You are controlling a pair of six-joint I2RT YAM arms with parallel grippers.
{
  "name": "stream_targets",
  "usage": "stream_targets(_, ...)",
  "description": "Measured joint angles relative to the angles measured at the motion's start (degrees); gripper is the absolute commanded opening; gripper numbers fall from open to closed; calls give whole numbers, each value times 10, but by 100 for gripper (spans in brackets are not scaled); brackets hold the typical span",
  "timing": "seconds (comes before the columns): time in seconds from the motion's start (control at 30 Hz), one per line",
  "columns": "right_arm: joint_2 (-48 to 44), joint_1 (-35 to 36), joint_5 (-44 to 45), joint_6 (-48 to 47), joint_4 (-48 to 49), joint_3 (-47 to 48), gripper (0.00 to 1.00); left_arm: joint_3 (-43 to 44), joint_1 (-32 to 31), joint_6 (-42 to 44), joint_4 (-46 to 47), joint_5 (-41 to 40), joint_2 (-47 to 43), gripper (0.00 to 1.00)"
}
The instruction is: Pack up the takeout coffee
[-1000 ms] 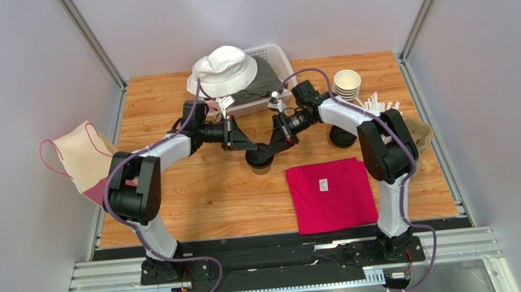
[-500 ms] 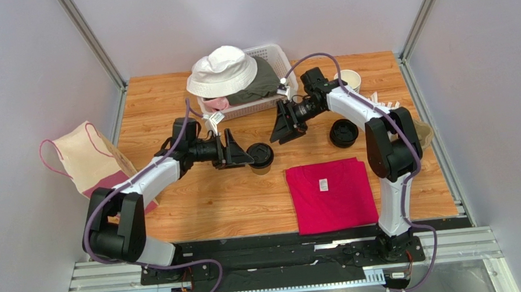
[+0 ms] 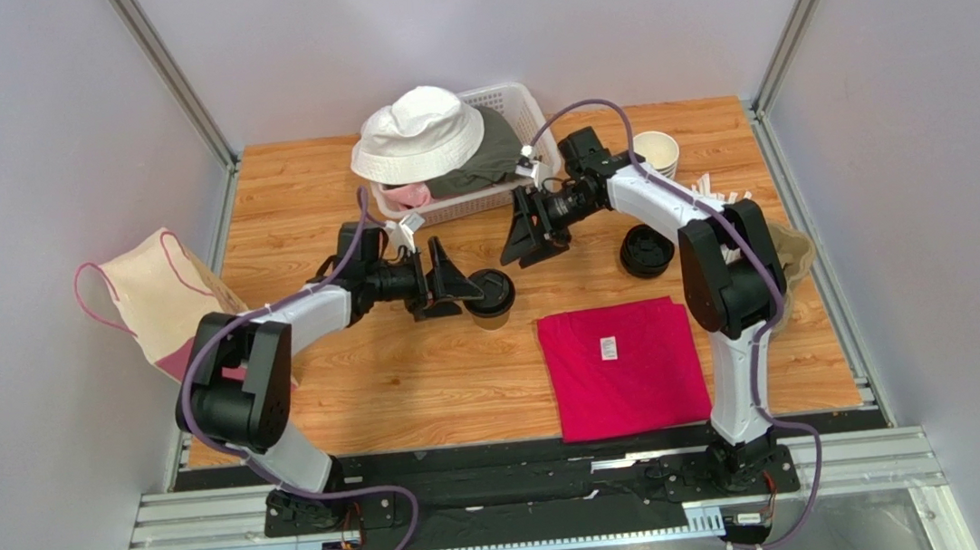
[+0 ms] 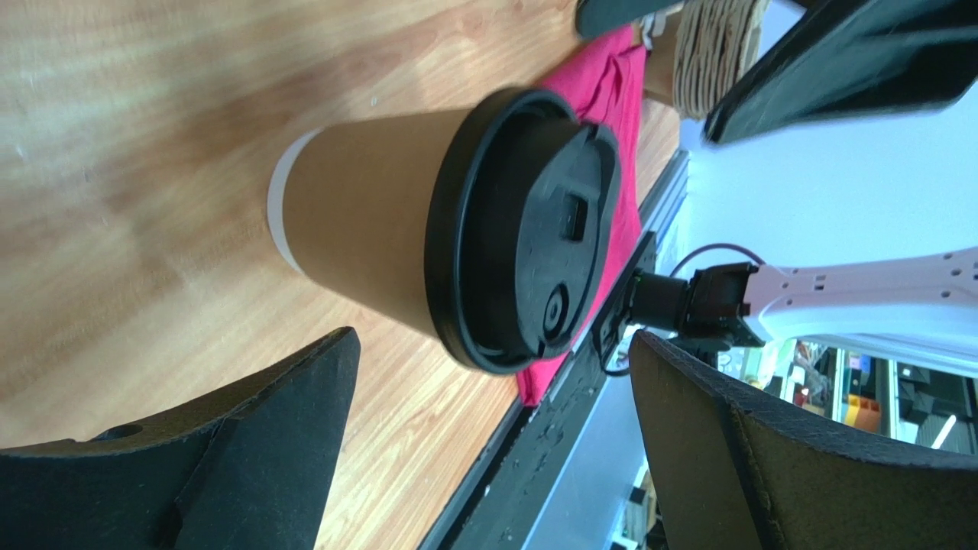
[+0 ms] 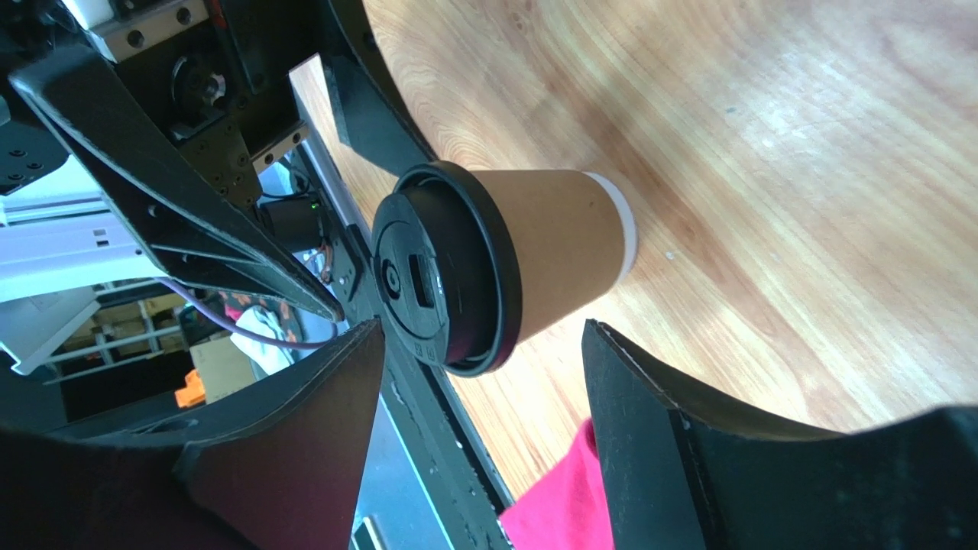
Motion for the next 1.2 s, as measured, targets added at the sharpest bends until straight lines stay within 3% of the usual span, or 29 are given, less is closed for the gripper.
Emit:
stream_targets(0.47, -4, 27, -17, 40, 50, -87, 69, 40, 2, -70, 93, 1, 49, 96)
stream_targets(0.83, -37, 50, -35, 55, 69, -121, 69, 58, 26, -96, 110, 2, 70, 96)
stream_targets(1.2, -37, 65, -42, 119, 141, -145, 72, -29, 75, -111, 28, -1, -70, 99)
